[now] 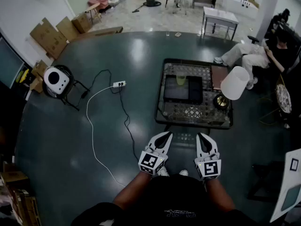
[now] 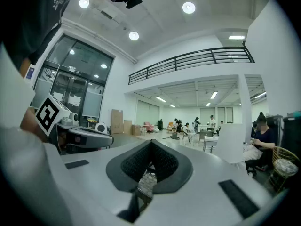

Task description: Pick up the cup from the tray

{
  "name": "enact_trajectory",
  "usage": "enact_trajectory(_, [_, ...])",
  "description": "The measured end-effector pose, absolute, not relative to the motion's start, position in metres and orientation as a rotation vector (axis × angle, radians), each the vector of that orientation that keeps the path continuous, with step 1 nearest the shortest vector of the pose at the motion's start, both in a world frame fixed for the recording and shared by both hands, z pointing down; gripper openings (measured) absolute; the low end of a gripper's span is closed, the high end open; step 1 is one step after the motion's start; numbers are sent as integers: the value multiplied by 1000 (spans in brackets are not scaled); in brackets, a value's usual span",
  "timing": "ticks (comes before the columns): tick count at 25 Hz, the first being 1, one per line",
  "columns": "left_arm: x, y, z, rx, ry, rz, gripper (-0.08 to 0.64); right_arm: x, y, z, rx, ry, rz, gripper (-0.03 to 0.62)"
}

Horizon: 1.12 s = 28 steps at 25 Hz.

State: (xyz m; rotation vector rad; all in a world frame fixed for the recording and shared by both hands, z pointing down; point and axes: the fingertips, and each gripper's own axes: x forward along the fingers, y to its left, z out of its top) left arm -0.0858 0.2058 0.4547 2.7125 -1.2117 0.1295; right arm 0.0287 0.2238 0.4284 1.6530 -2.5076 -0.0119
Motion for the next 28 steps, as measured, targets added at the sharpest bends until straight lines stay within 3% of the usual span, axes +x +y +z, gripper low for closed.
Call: enact_trajectory(28, [-96, 181, 460, 2692, -1285, 137, 9, 9, 198, 434, 1530, -2648, -34, -2])
